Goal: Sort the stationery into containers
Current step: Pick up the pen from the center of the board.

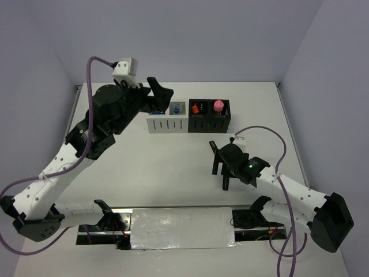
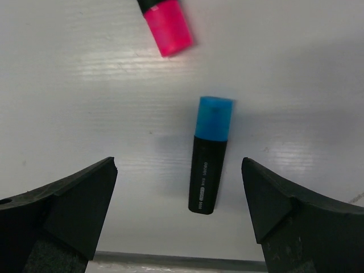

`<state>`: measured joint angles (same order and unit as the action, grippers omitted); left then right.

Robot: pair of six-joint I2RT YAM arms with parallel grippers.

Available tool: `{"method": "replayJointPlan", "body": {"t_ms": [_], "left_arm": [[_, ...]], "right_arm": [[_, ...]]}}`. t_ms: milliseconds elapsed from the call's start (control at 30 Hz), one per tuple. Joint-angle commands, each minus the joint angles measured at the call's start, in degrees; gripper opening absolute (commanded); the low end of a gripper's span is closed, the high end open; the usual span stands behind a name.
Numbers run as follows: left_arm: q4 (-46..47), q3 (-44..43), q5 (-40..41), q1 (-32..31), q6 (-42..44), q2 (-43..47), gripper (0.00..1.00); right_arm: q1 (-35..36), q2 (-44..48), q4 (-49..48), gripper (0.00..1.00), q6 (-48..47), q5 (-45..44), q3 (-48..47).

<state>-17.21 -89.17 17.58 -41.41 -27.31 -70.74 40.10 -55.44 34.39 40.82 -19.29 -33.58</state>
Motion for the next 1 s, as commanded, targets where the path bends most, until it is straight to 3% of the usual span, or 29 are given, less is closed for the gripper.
{"method": "replayJointPlan", "body": {"t_ms": [0, 267, 400, 567, 667, 833, 900, 967], "left_arm": [[-9.15, 6.36, -4.83, -0.25, -3.27, 0.42, 0.99], [-11.18, 12.26, -9.05, -0.25, -3.37, 4.38, 0.99], [-10.91, 13.84, -10.11, -0.34, -2.84, 5.52, 0.99], [-11.17, 15.07, -10.55, -0.25, -2.22, 6.84, 0.99], [-11.0, 16.12, -10.9, -0.25, -1.78, 7.98, 0.99], [-10.21, 19.2, -10.73, -0.25, -2.31, 9.83, 0.99], [-9.69, 20.78, -11.95, -0.34, -2.66, 10.36, 0.99], [-7.41, 23.24, -14.94, -0.34, -2.92, 11.32, 0.99]], "right_arm": [[-1.07, -1.95, -0.9, 0.97, 2.6, 2.23, 2.73], [-1.34, -9.68, -0.03, 0.86, 4.01, 6.19, 2.82], [-1.34, -10.3, -0.99, 0.67, 4.01, 8.3, 3.7], [-1.16, -12.67, -4.15, 0.52, 3.39, 11.72, 4.67], [-0.72, -14.95, -7.05, 0.38, 3.48, 12.52, 6.77], [3.05, -21.81, -10.31, 0.3, 5.14, 10.77, 7.3], [4.89, -21.99, -11.18, 0.03, 6.02, 9.98, 7.3], [8.32, -18.32, -10.67, 0.0, 8.83, 8.84, 7.3]]}}
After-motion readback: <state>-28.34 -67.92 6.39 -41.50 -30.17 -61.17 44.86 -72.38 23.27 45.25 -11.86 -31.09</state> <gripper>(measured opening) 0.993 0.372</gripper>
